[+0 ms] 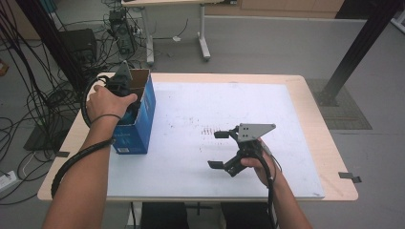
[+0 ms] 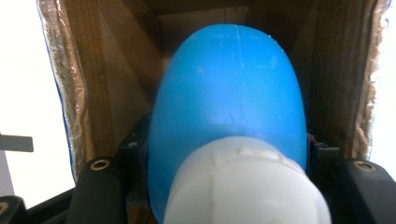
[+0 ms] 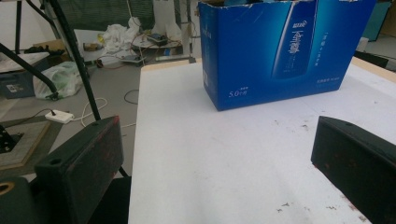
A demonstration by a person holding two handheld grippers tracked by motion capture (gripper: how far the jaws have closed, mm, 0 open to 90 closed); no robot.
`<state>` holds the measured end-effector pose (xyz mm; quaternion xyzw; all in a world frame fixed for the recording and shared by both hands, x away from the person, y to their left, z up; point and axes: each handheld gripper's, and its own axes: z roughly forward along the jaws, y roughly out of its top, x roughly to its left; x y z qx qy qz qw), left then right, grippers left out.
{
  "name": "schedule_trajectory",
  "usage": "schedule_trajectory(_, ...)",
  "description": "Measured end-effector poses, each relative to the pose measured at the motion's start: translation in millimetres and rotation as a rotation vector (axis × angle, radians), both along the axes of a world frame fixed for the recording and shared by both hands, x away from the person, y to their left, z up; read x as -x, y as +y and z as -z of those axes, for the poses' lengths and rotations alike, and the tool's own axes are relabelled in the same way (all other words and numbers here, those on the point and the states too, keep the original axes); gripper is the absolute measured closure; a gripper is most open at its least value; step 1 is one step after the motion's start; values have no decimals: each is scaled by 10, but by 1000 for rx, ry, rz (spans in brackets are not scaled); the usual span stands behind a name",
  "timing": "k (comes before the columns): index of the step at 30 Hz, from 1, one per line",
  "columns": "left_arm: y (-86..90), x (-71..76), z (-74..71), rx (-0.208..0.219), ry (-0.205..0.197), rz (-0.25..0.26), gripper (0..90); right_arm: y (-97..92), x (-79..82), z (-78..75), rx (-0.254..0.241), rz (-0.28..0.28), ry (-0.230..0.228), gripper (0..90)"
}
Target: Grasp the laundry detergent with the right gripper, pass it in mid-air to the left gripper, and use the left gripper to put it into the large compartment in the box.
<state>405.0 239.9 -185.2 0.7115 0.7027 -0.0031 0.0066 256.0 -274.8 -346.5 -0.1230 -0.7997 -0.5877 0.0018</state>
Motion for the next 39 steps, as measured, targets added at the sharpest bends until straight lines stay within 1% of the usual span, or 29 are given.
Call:
schedule_trajectory(5, -1, -6, 2, -2, 1, 0, 370, 5, -1, 5, -1, -2, 2, 25)
schedule_trajectory(6, -6, -10, 2, -1, 3, -7, 371, 4, -2, 7, -1, -3, 2, 25)
schedule_trajectory(12, -19, -10, 3, -7, 0, -1, 370, -1, 2, 8, 0, -1, 2, 25)
schedule_trajectory(18, -8, -15, 6, -8, 1, -7, 367, -5, 3, 15, 0, 0, 3, 25)
schedule_trajectory(21, -9, -16, 6, -10, 0, -11, 366, 2, 9, 4, 8, 1, -1, 25)
schedule_trajectory(26, -23, -14, 7, -24, -2, -18, 349, 8, 5, 9, 6, -1, -1, 25)
schedule_trajectory(28, -8, -20, 6, -18, 3, -18, 342, 12, 4, 7, 8, -3, 0, 25)
schedule_trajectory(29, -8, -16, 4, -21, 2, -21, 332, 12, 5, 6, 9, -2, -1, 25)
schedule_trajectory(31, 11, -17, 3, -11, 5, -21, 330, 9, 4, 9, 7, -3, 0, 25)
schedule_trajectory(35, 9, -9, -16, -15, 3, -23, 323, 14, 5, 8, 7, -3, 0, 25)
schedule_trajectory(36, 15, -3, -22, -12, -1, -25, 320, 17, 5, 6, 9, -4, -1, 25)
schedule_trajectory(37, 37, 3, -36, 3, -5, -30, 320, 17, 7, 5, 9, -3, -1, 25)
schedule_trajectory(39, 6, 2, -61, -13, -5, -28, 325, 15, 9, 6, 7, -3, -2, 25)
